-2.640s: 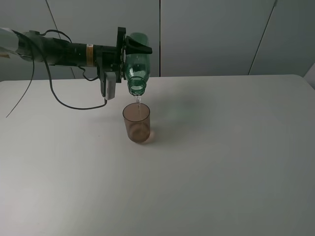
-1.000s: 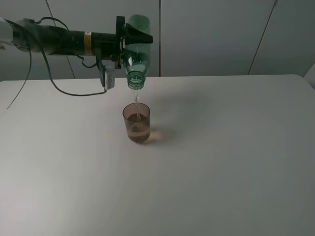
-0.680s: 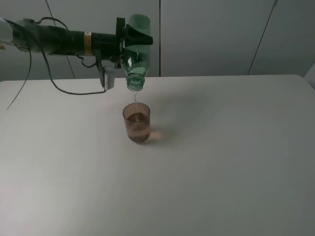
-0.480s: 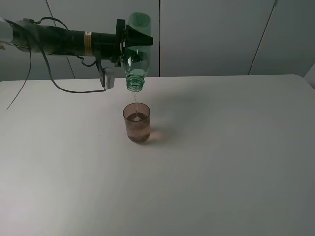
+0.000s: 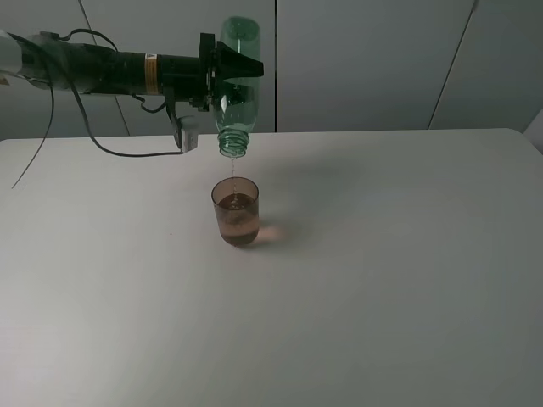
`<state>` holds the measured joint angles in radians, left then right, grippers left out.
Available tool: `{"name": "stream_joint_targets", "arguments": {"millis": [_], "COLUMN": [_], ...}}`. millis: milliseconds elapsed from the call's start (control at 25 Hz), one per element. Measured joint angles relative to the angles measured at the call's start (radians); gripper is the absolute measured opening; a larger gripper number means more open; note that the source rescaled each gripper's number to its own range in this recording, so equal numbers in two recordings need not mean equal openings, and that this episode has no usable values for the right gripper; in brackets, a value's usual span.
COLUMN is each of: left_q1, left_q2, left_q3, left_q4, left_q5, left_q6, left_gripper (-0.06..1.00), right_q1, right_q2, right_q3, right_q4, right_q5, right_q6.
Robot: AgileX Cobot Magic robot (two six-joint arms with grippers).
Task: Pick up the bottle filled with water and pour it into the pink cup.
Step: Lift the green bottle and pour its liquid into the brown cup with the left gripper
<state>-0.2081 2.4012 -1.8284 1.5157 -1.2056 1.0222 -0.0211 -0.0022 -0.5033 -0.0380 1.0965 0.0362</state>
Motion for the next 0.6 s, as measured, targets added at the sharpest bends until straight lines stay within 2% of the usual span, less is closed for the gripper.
{"name": "stream_joint_targets", "arguments": {"millis": [320,520,600], "left_q1": [-0.006,-0.008,-0.004], "left_q2": [0.000,0.000,0.000], "left_q3": [0.043,0.098,0.120], "left_q4": [-0.012,-0.021,-0.021], "left_q5": [-0.002,-0.002,-0.002], "left_q6": [-0.003,-0.092,-0.171], "left_gripper": [0.00,0.00,0.00], "right_q1": [0.000,0.000,0.000], "right_q2": [0.000,0.000,0.000], "right_q3": [0.000,0.000,0.000], "right_q4": [0.000,0.000,0.000], "right_q5": [0.000,0.000,0.000], "right_q6": [0.000,0.000,0.000]}}
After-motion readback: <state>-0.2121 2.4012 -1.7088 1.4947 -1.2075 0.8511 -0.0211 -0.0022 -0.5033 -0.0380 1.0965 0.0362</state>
